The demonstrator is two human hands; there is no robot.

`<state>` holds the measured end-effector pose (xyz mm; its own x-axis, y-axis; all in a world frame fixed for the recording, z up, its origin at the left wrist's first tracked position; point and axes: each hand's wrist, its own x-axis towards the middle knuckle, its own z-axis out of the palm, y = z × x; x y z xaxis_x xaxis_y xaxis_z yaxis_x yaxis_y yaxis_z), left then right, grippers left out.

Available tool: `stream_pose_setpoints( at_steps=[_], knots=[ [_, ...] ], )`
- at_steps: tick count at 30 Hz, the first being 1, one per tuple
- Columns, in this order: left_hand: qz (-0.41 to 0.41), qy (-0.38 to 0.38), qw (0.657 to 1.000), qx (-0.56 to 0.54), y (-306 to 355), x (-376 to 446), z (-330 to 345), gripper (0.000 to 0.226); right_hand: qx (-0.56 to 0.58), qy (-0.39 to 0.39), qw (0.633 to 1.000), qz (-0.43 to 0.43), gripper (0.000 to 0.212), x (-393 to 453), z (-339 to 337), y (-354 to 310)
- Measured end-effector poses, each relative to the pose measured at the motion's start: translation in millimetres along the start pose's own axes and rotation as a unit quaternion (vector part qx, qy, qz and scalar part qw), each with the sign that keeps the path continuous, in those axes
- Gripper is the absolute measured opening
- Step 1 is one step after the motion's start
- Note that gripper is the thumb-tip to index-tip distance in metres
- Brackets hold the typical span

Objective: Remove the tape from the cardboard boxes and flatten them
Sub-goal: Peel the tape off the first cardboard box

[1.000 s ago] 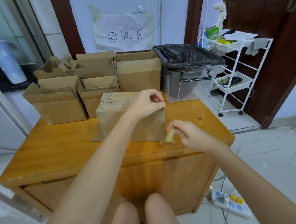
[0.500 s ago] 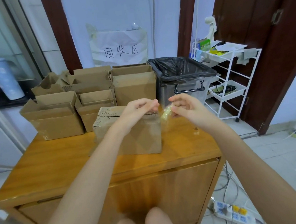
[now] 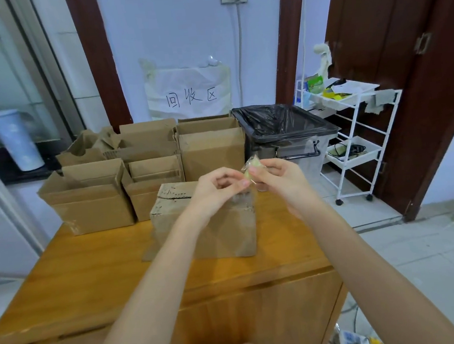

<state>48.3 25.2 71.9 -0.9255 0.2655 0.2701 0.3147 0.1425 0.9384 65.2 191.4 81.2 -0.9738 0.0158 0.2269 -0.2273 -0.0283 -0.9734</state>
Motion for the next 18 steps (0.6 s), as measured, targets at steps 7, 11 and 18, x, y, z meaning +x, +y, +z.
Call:
stream_pose_setpoints(
  at_steps=[7, 11, 18],
  knots=[
    [-0.020, 0.004, 0.999, -0.030, 3.4, 2.4, 2.1, 0.045, -0.072, -0.020, 0.995, -0.062, 0.017, 0.0, 5.5, -0.5],
    [-0.007, -0.010, 0.998, -0.068, 2.7, 1.6, -1.7, 0.029, -0.068, -0.042, 0.993, -0.085, 0.018, 1.2, 5.8, -1.8],
    [-0.006, -0.012, 0.997, -0.074, 5.1, 0.0, -3.8, 0.028, -0.014, -0.116, 0.989, -0.087, 0.025, 2.4, 4.7, 1.5]
  ],
)
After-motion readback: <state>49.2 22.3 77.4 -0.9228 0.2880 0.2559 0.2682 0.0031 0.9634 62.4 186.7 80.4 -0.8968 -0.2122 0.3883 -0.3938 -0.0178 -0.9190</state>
